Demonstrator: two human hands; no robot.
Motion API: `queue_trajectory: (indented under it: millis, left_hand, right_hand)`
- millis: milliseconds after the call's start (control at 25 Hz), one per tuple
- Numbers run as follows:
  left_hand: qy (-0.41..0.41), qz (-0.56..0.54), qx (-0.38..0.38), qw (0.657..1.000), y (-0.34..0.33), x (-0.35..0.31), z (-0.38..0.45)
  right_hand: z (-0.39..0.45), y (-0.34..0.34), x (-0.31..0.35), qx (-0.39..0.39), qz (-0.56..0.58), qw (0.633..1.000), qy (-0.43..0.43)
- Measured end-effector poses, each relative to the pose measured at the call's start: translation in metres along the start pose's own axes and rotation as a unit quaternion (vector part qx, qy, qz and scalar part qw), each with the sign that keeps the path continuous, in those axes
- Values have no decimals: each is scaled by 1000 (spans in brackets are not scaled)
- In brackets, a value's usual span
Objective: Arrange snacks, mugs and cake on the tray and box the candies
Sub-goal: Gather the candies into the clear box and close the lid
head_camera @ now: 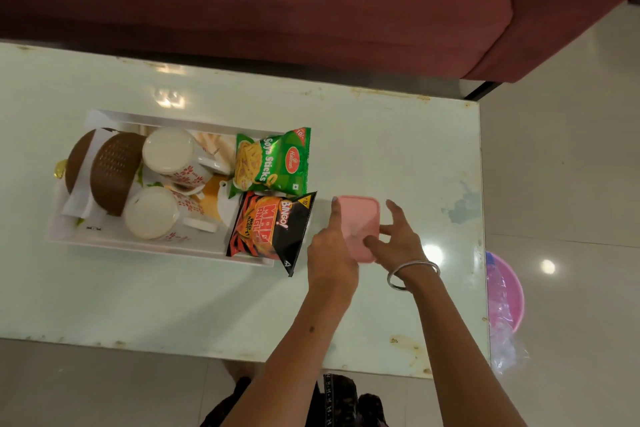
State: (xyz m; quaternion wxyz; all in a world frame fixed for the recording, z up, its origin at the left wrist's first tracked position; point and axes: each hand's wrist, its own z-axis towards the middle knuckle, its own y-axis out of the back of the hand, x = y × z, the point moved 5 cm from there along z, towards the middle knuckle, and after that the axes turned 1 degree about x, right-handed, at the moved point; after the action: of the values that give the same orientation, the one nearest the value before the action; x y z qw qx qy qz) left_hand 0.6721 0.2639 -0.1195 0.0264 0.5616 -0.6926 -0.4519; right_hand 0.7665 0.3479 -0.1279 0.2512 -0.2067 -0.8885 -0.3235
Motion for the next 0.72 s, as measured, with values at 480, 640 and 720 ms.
queue_trajectory:
  millis: [480,640,720]
  left_hand:
    - [-3,-147,-53,988,-23,24,-51]
    - [13,-135,-52,989,-28,50,-60]
    - [7,-127,-58,990,-27,57,-61]
  right_hand:
    - [6,-29,12,-174,64,982,-25]
    - [8,-42,15,-183,77,979,-35]
    - [9,-47,16,-183,77,979,-36]
